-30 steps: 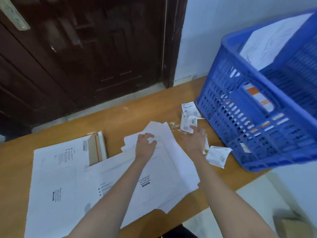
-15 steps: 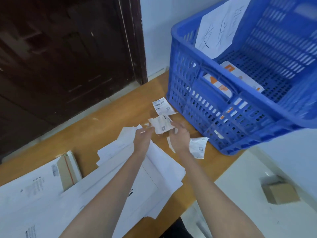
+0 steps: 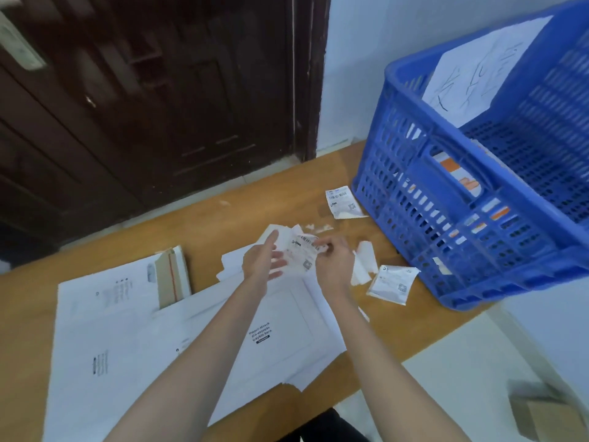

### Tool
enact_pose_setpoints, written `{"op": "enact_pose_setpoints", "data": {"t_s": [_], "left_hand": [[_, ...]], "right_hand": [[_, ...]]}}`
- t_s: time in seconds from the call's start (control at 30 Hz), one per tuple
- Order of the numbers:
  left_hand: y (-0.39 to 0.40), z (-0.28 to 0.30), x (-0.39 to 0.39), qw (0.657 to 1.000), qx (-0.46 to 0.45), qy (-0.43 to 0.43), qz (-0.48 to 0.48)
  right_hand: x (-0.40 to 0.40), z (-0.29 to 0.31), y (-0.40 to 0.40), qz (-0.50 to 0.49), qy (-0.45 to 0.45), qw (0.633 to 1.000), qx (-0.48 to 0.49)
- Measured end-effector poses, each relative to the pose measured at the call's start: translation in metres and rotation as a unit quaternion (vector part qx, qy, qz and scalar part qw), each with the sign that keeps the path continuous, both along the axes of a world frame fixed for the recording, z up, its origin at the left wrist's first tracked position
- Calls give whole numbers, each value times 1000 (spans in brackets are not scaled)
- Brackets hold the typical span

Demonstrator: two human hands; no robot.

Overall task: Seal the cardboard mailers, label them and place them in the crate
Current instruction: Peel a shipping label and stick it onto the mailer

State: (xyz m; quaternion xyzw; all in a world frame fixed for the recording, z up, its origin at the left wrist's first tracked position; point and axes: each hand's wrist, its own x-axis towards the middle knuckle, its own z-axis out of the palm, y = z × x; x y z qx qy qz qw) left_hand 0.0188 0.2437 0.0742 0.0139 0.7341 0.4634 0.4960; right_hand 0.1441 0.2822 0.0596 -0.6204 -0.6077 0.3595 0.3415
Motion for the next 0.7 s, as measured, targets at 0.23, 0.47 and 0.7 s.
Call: {"op": "enact_pose_setpoints", "data": {"t_s": [0.23, 0.47, 0.7], "left_hand": [[-40, -6, -23, 998, -12, -9, 66], [-84, -7, -46, 985, 33, 5, 169], [-115, -10, -66, 980, 88, -9, 181]], "right_hand": [[-23, 4, -31, 22, 75, 997, 27], [-53, -1, -46, 193, -230, 953, 31], [-93, 10, -74, 367, -22, 920, -137]]}}
